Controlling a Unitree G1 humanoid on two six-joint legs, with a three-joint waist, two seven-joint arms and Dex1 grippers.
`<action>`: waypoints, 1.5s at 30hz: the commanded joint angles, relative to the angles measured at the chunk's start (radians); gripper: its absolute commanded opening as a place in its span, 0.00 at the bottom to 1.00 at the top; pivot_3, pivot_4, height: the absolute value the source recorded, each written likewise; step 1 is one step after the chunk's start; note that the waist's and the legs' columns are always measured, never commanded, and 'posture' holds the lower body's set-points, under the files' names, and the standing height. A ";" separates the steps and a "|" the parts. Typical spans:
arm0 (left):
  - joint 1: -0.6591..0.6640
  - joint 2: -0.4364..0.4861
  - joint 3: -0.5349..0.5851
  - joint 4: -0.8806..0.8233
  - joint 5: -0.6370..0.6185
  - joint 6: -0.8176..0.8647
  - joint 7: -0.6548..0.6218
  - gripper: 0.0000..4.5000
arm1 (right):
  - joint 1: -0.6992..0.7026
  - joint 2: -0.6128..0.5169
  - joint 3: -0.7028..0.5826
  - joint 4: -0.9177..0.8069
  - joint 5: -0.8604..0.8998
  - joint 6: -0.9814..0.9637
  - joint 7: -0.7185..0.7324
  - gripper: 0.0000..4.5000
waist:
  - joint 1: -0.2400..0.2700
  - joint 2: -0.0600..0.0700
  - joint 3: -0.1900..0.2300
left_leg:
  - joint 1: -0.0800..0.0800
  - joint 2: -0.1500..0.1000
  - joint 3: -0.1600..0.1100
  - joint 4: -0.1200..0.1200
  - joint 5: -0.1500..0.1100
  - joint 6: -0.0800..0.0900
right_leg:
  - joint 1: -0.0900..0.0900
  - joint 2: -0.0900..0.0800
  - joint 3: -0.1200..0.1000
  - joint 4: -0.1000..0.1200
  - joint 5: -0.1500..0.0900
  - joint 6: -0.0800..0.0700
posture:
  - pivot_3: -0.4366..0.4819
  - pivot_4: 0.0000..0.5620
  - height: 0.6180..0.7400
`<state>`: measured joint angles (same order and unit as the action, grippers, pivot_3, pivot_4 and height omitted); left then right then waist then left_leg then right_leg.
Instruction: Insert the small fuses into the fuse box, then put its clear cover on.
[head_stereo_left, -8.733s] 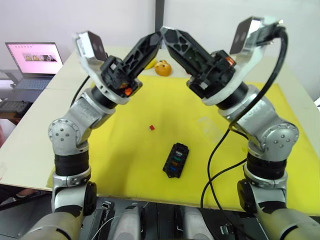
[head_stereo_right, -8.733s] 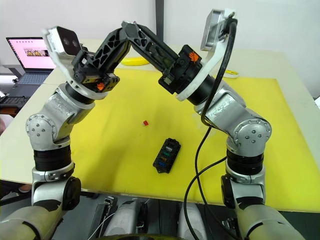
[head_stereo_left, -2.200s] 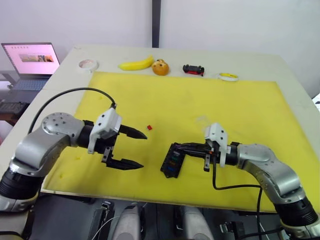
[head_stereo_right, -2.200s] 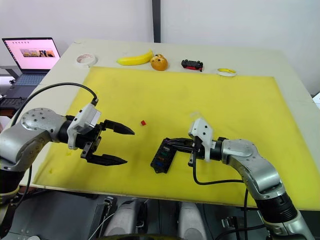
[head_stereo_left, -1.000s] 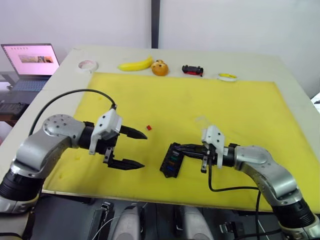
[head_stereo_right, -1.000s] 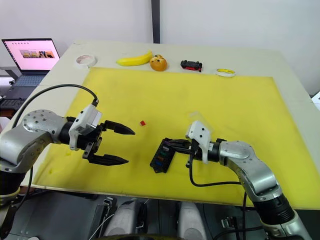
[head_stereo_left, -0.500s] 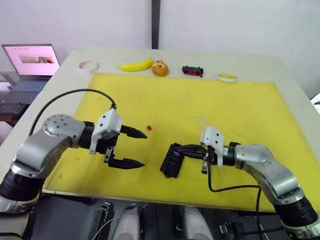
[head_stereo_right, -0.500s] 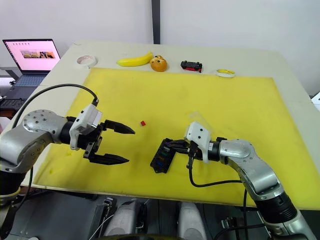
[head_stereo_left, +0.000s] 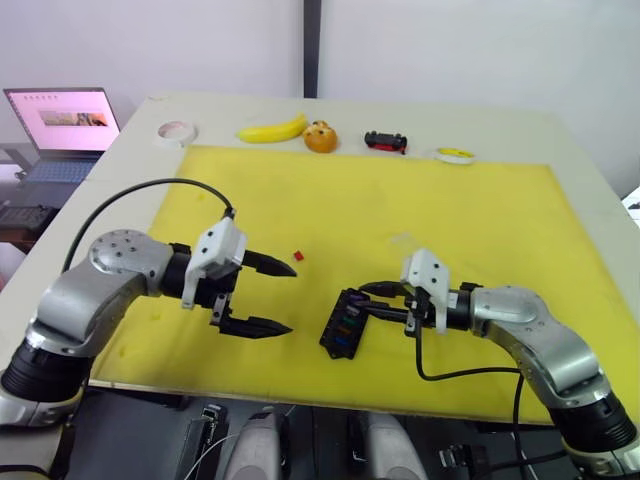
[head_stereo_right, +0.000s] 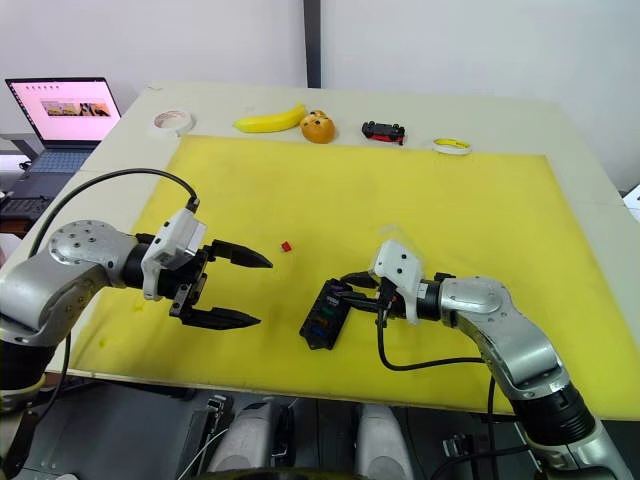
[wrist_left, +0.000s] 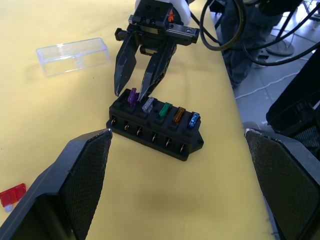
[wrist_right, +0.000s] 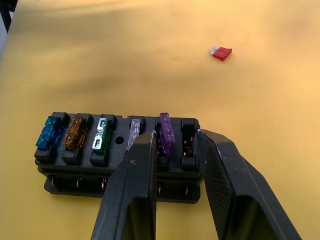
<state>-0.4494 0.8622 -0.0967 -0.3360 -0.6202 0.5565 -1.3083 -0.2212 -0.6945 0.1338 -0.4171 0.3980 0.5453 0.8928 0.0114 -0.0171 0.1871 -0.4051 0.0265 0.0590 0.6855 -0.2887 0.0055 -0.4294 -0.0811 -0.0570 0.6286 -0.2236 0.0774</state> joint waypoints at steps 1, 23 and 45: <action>-0.014 0.002 0.020 -0.021 0.002 -0.016 -0.001 1.00 | -0.005 -0.013 -0.012 -0.027 0.026 0.000 0.031 0.31 | 0.000 0.000 0.000 | 0.000 0.000 0.000 0.000 0.000 0.000 | 0.000 0.000 0.000 0.000 0.000 0.000 | 0.48 0.27 0.98; -0.022 -0.004 0.010 -0.008 0.011 -0.032 -0.009 1.00 | -0.049 -0.067 -0.103 -0.010 0.073 -0.008 0.103 0.31 | 0.001 0.000 0.000 | 0.000 0.000 0.000 0.000 0.000 0.000 | 0.000 0.000 0.000 0.000 0.000 0.000 | 0.48 0.27 0.98; -0.025 -0.016 0.008 -0.012 0.017 -0.026 -0.012 1.00 | 0.010 -0.037 -0.045 -0.080 0.078 0.055 0.009 0.31 | 0.000 0.000 0.000 | 0.000 0.000 0.000 0.000 0.000 0.000 | 0.000 0.000 0.000 0.000 0.000 0.000 | 0.48 0.27 0.98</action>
<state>-0.4667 0.8457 -0.1012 -0.3291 -0.5988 0.5357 -1.3171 -0.2043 -0.7376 0.1019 -0.4769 0.4736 0.6100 0.9074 0.0116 -0.0170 0.1871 -0.4055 0.0265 0.0588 0.6856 -0.2887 0.0055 -0.4296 -0.0813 -0.0570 0.6286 -0.2236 0.0774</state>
